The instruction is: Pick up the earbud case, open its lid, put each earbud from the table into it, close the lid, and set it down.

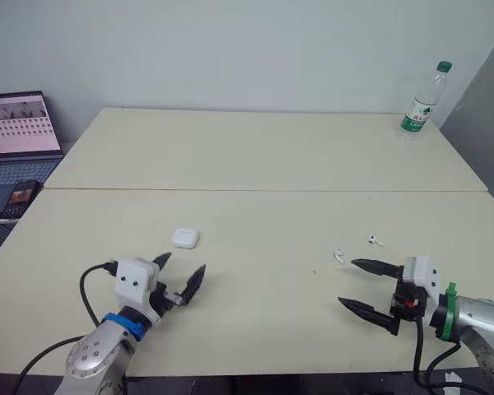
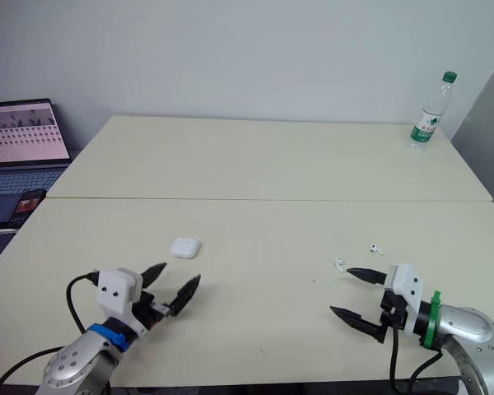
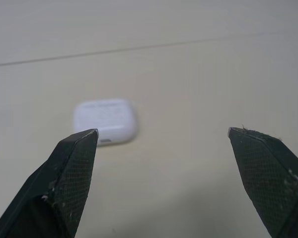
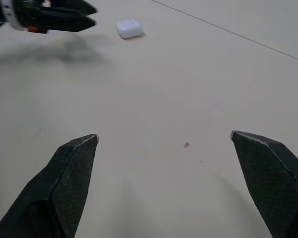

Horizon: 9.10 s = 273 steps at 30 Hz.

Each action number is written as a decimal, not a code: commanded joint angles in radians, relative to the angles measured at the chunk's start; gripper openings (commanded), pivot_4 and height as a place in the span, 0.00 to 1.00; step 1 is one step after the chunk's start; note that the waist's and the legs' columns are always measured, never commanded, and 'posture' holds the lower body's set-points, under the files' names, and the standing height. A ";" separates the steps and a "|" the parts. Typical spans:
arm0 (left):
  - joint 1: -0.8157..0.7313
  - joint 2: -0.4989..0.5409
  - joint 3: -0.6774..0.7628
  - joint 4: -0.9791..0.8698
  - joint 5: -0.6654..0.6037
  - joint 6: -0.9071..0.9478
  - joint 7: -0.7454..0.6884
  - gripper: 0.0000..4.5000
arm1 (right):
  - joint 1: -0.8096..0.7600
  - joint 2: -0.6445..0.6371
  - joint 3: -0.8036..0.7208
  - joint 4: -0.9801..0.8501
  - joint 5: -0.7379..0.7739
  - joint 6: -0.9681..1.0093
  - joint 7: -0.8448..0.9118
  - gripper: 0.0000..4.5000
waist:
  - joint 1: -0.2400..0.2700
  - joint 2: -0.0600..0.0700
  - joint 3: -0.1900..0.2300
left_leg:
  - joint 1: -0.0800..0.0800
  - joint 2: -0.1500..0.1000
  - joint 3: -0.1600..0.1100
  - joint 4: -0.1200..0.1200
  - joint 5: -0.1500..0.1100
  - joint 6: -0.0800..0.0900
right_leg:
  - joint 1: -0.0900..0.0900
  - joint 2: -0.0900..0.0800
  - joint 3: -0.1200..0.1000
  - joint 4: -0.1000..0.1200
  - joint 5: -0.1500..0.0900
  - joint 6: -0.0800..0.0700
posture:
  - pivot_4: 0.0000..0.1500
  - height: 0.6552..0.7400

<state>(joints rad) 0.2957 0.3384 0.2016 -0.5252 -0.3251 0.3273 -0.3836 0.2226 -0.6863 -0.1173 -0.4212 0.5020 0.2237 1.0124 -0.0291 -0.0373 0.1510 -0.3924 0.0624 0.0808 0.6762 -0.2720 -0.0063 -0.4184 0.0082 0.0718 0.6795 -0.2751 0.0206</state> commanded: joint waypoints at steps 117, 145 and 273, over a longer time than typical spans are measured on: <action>-0.748 0.249 -0.140 0.330 -0.730 0.697 -0.641 0.99 | -0.631 0.078 -0.024 0.078 0.943 0.857 -0.671 0.16 | -0.011 0.002 0.008 | -0.008 0.000 -0.003 -0.001 0.000 0.000 | -0.004 0.006 -0.002 -0.003 0.004 0.008 | 1.00 0.95; -0.848 0.236 -0.259 0.379 -0.685 0.745 -0.800 0.99 | -0.627 0.052 0.065 -0.039 0.763 0.805 -0.383 0.16 | -0.006 0.001 0.019 | -0.009 0.000 -0.006 -0.001 0.000 0.000 | -0.004 0.006 -0.003 -0.004 0.004 0.007 | 1.00 0.95; -0.506 -0.054 -0.294 0.397 -0.005 -0.281 -0.388 0.18 | -0.188 -0.598 0.188 0.132 -0.241 -0.099 0.249 0.09 | -0.004 -0.001 0.020 | -0.006 -0.001 -0.001 0.000 0.000 0.000 | -0.002 0.005 -0.003 -0.005 0.005 0.010 | 1.00 0.95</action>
<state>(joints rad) -0.2063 0.2877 -0.0877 -0.0872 -0.3303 0.0604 -0.7746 0.0502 -1.2618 0.0664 -0.3477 0.3072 0.2613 1.1767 -0.0334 -0.0378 0.1710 -0.3975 0.0618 0.0812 0.6762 -0.2721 -0.0058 -0.4204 0.0135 0.0697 0.6748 -0.2700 0.0309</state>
